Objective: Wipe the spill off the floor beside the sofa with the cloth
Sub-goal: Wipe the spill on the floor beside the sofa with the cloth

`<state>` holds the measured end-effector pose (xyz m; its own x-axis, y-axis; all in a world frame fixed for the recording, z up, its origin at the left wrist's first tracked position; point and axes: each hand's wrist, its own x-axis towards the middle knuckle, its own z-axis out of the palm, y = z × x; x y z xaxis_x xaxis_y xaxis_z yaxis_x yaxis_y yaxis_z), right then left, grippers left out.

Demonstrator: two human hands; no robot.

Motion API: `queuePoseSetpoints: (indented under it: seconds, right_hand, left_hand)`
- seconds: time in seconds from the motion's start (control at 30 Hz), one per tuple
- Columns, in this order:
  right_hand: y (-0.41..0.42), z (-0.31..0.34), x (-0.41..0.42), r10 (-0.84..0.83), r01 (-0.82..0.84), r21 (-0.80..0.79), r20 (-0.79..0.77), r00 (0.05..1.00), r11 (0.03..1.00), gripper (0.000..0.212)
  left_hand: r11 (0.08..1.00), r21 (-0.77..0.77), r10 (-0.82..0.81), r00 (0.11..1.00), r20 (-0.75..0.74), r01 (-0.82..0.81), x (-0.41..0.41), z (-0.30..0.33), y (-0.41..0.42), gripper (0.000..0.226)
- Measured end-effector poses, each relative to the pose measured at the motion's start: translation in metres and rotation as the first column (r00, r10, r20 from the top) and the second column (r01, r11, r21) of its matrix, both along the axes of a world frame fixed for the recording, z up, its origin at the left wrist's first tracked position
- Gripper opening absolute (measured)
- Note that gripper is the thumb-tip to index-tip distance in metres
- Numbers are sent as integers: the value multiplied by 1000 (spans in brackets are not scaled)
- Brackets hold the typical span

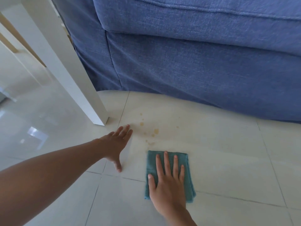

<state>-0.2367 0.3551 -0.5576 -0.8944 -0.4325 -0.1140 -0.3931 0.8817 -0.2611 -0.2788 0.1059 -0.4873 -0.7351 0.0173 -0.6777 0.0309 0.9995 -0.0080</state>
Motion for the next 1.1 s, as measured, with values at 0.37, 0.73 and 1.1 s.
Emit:
queuePoseSetpoints:
  seconds: [0.37, 0.73, 1.1]
  right_hand:
    - [-39, 0, -22, 63, -63, -12, 12, 998, 998, 70]
    - [-68, 1, -52, -69, 68, 40, 29, 997, 997, 70]
    - [-61, 8, -69, -300, 294, 65, 142, 943, 954, 69]
  left_hand:
    - [994, 96, 51, 999, -16, -49, 0, -7, -5, 161]
    - [994, 112, 17, 998, -54, -11, 8, -17, -17, 160]
    - [997, 78, -10, 1000, -2, 10, -2, -7, -12, 158]
